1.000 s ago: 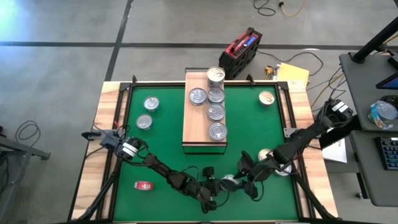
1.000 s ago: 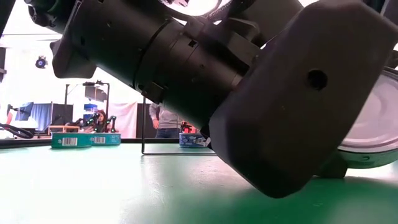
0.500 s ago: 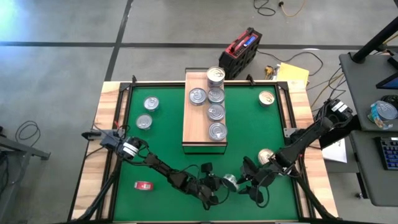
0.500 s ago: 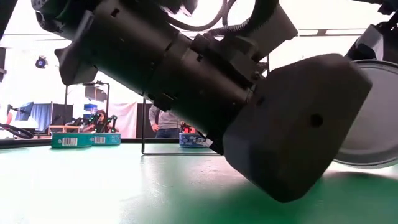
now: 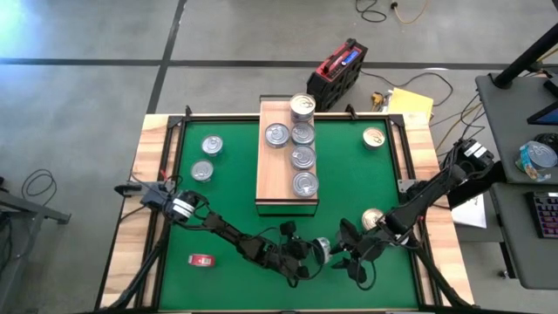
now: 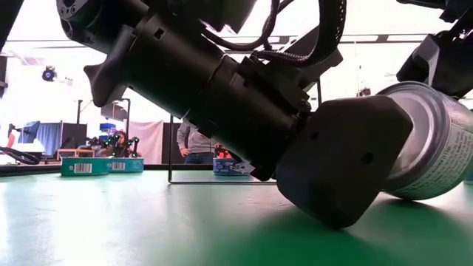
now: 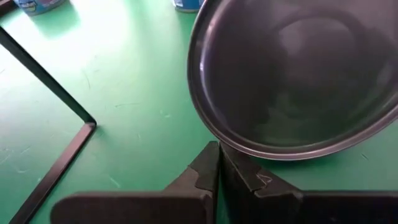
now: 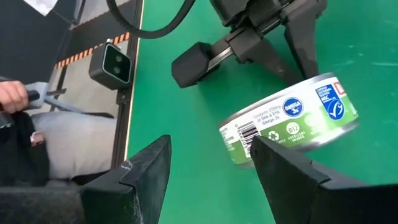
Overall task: Stack canned seafood by type on shelf
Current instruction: Stack the top green tuna can on top of the green tuna can on the shelf
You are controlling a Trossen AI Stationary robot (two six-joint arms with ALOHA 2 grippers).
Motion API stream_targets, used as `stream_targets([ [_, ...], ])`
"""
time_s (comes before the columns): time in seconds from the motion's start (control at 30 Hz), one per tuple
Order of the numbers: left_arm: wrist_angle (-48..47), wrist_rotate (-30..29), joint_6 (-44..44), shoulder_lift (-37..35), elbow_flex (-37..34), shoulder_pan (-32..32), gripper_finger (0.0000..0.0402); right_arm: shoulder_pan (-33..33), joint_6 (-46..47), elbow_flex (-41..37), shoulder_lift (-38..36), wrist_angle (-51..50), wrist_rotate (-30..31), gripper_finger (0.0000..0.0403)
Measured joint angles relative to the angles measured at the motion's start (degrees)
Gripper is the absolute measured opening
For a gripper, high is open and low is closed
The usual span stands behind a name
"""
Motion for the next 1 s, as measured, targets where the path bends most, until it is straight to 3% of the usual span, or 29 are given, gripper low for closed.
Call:
stream_targets([
  [0.73,-5.4,2.1,-6.7,-0.3,0.7,-0.7,0.0,-0.4,-3.2,-0.1,0.0,2.8,2.0,0.0219],
  [1.0,-6.7,2.5,-8.1,-0.4,0.9,-1.1,0.0,-0.4,-2.6,-0.1,0.0,1.2,5.4,0.0219],
])
